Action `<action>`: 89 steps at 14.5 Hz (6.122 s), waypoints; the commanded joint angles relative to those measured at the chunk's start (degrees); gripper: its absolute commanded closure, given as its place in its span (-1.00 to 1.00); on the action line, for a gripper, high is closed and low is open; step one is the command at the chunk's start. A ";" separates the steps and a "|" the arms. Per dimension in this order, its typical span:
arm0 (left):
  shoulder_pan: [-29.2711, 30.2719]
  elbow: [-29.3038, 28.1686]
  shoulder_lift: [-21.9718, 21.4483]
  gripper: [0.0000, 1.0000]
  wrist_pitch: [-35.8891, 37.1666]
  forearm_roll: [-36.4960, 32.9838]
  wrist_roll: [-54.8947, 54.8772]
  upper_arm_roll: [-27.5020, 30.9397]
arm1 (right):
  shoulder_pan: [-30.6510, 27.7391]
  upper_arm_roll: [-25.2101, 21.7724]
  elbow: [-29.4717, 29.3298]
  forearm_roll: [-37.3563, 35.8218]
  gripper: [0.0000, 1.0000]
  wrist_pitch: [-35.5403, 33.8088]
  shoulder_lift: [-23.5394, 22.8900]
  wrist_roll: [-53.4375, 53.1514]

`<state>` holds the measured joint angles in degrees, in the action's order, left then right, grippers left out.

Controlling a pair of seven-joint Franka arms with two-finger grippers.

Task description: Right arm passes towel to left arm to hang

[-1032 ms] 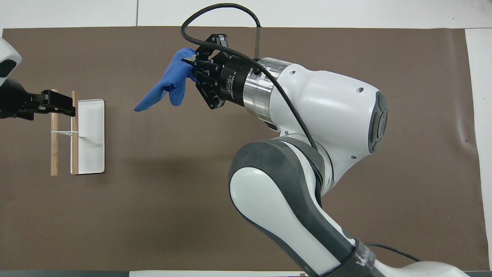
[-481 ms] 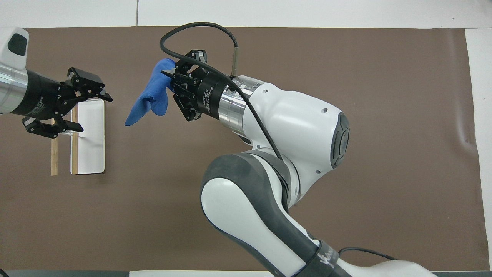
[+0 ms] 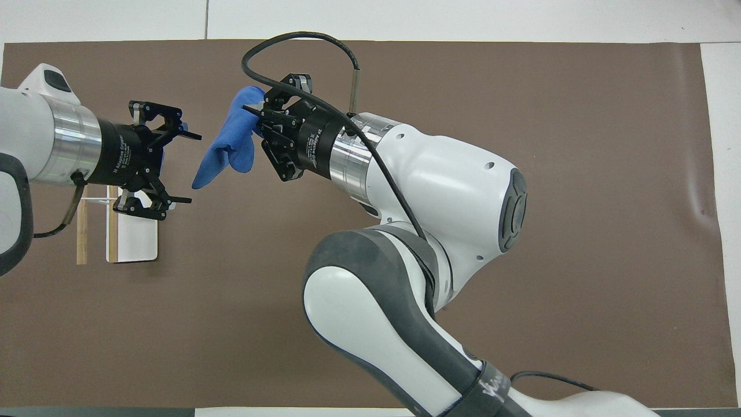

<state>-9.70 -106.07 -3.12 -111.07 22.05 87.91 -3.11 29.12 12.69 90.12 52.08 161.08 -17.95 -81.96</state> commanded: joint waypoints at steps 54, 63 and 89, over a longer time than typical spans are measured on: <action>28.50 -21.81 0.14 1.00 -38.53 -10.54 -16.28 0.82 | -26.04 -16.29 -1.96 -55.69 -1.00 -71.24 15.40 77.12; 30.80 -17.44 -0.22 -1.00 -26.15 -10.10 -16.10 0.91 | -27.62 -15.15 5.14 -55.42 -1.00 -73.19 21.55 77.22; 10.50 12.99 2.69 -1.00 16.83 -19.59 -83.49 -0.32 | -27.62 -14.89 4.10 -54.63 -1.00 -73.46 21.29 77.48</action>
<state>2.39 -94.22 -0.20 -98.16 3.71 7.68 -3.49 1.94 -2.56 93.04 -2.58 87.46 2.33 -5.51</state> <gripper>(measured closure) 0.000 0.000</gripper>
